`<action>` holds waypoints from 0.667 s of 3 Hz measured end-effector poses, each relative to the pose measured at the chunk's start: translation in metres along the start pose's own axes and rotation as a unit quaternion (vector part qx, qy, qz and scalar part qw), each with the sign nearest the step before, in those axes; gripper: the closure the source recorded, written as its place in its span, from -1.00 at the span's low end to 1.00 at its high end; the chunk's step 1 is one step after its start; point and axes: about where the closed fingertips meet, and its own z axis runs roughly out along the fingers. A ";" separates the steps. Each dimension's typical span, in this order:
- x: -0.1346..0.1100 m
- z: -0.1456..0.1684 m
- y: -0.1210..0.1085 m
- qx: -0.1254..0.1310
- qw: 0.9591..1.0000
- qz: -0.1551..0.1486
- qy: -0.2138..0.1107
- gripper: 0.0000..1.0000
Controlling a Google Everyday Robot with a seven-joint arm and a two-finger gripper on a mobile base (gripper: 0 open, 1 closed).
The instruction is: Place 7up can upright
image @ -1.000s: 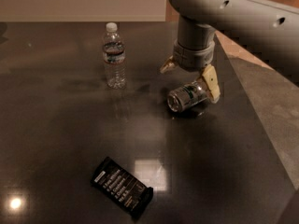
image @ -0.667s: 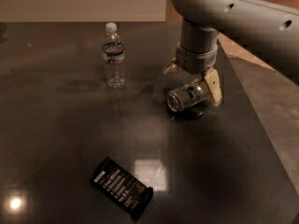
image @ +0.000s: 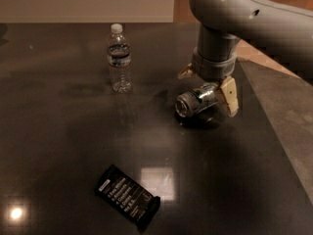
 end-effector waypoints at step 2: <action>0.001 0.004 0.001 -0.013 1.000 -0.001 0.006 -0.17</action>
Offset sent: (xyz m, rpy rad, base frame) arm 0.0024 0.0022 -0.0062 0.0589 -0.0158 -0.1101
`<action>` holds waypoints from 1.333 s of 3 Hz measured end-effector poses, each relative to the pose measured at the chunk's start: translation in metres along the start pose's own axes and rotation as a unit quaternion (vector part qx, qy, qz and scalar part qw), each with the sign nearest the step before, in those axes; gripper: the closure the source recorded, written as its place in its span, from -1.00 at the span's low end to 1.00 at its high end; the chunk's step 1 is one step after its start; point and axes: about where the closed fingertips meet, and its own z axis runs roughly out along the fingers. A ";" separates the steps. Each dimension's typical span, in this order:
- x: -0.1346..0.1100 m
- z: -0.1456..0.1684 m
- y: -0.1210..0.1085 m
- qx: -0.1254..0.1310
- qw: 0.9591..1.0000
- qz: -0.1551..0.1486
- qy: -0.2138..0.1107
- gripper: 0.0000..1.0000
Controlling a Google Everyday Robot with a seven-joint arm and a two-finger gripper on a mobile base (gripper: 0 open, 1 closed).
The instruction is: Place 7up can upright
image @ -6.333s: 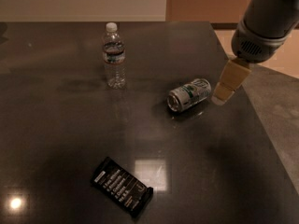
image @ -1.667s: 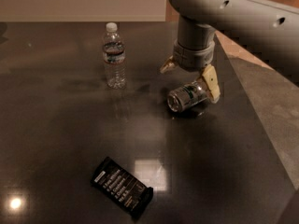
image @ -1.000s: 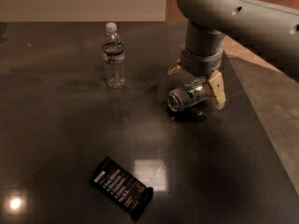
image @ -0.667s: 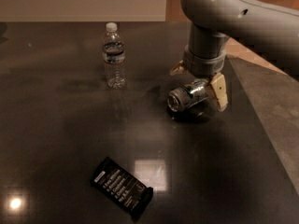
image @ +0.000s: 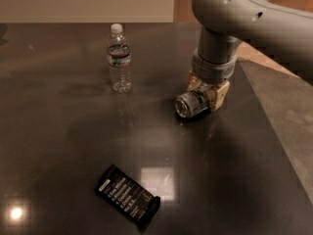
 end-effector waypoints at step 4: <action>-0.021 -0.063 0.041 -0.063 0.960 -0.257 -0.097 1.00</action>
Offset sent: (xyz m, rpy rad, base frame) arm 0.0291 -0.0006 0.0486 -0.0657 -0.1238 0.2554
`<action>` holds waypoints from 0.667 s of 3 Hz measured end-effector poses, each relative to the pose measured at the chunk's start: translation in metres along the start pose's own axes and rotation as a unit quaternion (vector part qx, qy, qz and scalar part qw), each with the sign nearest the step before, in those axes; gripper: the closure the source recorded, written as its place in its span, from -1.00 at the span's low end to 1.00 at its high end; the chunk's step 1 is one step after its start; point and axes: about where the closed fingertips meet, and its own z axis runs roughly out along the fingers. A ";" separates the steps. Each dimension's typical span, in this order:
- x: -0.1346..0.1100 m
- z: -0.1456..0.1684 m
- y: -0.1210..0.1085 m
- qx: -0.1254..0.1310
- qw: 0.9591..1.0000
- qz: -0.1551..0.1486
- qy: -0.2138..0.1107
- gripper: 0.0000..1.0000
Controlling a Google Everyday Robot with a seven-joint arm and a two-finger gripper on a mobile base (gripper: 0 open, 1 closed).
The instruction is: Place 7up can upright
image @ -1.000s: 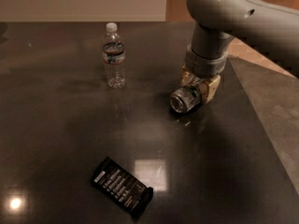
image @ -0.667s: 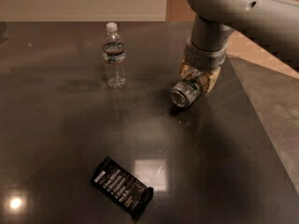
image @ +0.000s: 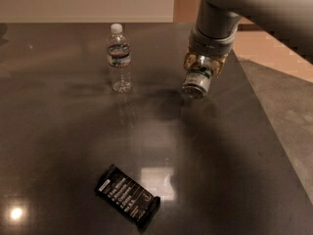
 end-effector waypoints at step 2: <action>-0.014 -0.024 0.018 -0.080 0.981 -0.159 -0.074 1.00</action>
Offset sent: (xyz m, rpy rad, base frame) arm 0.0085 0.0218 0.0466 -0.1092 -0.3421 0.7351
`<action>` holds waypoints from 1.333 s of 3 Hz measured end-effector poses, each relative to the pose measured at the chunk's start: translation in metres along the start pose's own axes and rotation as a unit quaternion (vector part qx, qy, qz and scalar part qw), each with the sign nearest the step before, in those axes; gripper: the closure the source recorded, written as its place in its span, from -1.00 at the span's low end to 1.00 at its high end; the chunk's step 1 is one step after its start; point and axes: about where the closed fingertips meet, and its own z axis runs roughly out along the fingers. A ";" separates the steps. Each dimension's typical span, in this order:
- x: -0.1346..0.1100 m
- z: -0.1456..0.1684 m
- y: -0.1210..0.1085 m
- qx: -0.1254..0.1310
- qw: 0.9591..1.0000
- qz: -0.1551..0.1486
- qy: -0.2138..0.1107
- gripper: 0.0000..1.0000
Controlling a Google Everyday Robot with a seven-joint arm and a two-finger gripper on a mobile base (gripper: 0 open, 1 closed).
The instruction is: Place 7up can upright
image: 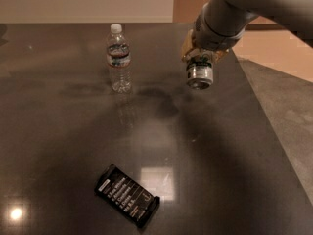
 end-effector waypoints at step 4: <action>-0.008 -0.029 0.011 -0.211 0.963 -0.129 -0.108 1.00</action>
Offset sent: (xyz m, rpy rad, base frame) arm -0.0099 0.0133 0.0318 -0.0570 -0.3897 0.7322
